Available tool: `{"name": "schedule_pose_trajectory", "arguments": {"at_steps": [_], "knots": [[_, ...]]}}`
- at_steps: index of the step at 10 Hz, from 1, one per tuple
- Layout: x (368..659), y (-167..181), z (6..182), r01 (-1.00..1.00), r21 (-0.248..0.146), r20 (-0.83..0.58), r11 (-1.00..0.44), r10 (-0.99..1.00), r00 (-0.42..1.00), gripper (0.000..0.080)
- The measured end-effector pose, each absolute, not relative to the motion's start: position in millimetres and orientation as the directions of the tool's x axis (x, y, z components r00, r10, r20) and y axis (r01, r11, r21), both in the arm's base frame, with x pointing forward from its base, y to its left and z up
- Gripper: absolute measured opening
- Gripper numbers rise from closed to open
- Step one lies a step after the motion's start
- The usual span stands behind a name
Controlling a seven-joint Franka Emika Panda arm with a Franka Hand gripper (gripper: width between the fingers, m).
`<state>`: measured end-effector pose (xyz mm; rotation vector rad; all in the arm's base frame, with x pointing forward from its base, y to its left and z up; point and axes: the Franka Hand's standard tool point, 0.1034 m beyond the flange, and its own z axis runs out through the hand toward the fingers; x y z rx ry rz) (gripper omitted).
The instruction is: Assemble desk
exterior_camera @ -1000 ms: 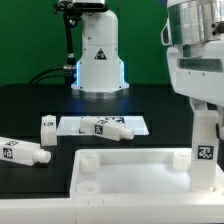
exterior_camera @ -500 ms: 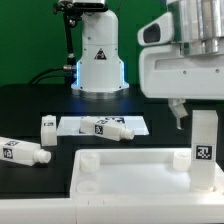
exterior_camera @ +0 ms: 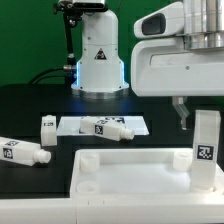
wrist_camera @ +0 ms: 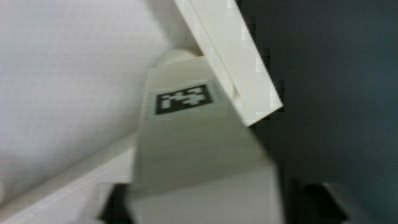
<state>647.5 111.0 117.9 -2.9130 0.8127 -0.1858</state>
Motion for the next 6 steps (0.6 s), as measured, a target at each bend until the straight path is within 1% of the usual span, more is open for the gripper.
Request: {"name": "schedule_pose_trajectory", "arguments": {"at_steps": [1,3,4,5,6], "knots": [[646.6,107.2,117.4,-0.596,-0.144,0.072,-0.79,-0.609,0.79,0.0295],[641.8,104.2,116.3,-0.83,-0.162,0.019,-0.534,-0.842,0.538,0.0295],[638.9,102.1,115.5,-0.917,-0.18,-0.016,-0.355,-0.931,0.364,0.0295],[637.0,100.8,115.4,-0.965,-0.188,-0.069,-0.18,-0.978,0.196,0.0295],[637.0,98.1,114.8,-0.981,-0.182,-0.108,-0.073,-0.99,0.094,0.0295]]}}
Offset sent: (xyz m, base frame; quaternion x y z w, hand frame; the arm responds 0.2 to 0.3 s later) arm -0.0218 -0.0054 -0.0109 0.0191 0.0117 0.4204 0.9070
